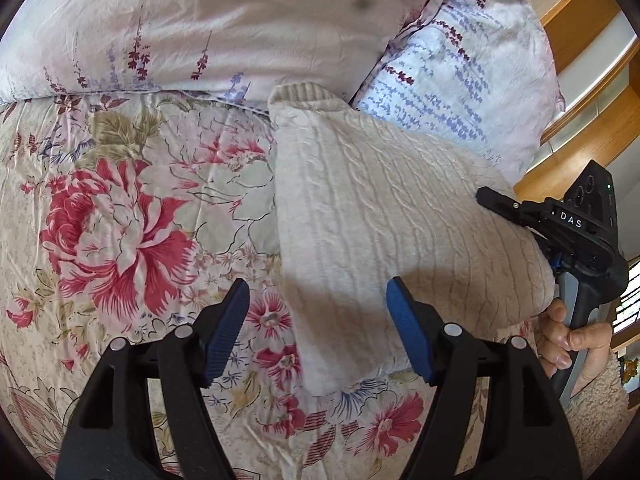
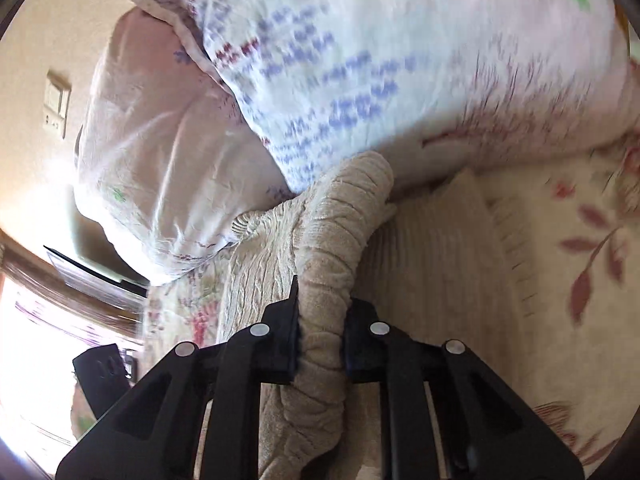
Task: Fold small clothes
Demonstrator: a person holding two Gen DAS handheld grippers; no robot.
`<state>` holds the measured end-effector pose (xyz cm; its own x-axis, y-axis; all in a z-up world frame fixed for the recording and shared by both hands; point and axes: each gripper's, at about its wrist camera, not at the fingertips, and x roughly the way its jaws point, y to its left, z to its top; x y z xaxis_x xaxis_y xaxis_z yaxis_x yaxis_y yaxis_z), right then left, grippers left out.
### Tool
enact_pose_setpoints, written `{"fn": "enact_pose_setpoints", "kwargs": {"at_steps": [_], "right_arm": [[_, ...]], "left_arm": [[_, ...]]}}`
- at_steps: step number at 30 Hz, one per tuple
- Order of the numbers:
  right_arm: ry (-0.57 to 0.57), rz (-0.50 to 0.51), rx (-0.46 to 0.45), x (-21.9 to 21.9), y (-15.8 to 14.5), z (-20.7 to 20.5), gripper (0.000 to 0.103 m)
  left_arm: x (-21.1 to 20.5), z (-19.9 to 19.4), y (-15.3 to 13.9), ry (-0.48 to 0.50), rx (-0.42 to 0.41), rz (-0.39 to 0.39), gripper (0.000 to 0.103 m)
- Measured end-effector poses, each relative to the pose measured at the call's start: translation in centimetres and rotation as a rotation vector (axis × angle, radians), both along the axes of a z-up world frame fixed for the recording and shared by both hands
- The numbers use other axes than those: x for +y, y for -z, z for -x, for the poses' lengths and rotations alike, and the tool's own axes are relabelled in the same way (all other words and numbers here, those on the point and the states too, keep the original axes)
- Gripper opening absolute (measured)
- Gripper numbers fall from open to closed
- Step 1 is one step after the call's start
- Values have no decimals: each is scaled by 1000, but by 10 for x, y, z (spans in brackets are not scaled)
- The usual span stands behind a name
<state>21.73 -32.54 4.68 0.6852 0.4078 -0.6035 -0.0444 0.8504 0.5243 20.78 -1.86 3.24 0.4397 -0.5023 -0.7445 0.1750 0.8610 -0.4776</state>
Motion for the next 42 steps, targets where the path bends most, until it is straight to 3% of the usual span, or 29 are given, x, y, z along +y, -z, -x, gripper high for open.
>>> {"fn": "enact_pose_setpoints", "kwargs": {"at_steps": [4,11,16,21,24,28,29,35,37,39,40,41,42], "right_arm": [[41,91,3,-20,-2,11,16],[113,135,52,-56,20,30,16],[146,129,-2,-63,7,42,16],[168,127,120,-71,41,25,16],[185,50,138,-80,47,25,21],[205,-37,131,-97,44,46,57],[208,-64,127,-101,44,53,61],[209,-175,134,-114,54,94,61],[195,-195,120,-111,56,102,61],[175,-195,107,-103,57,104,60],[162,-178,105,-98,58,104,50],[156,-152,112,-94,58,103,29],[158,-109,123,-89,58,101,23]], "left_arm": [[-6,4,1,24,-3,10,71],[-25,9,8,77,6,18,71],[-31,11,10,104,11,33,71],[-35,14,17,123,28,68,70],[-37,14,19,130,40,80,69],[-39,14,19,141,43,95,69],[-39,15,20,145,49,100,69],[-41,22,27,187,101,163,65],[-42,25,30,194,111,161,61],[-45,27,34,203,127,166,49],[-46,27,36,202,133,164,46],[-47,27,37,197,133,157,38],[-48,27,38,194,132,151,27]]}}
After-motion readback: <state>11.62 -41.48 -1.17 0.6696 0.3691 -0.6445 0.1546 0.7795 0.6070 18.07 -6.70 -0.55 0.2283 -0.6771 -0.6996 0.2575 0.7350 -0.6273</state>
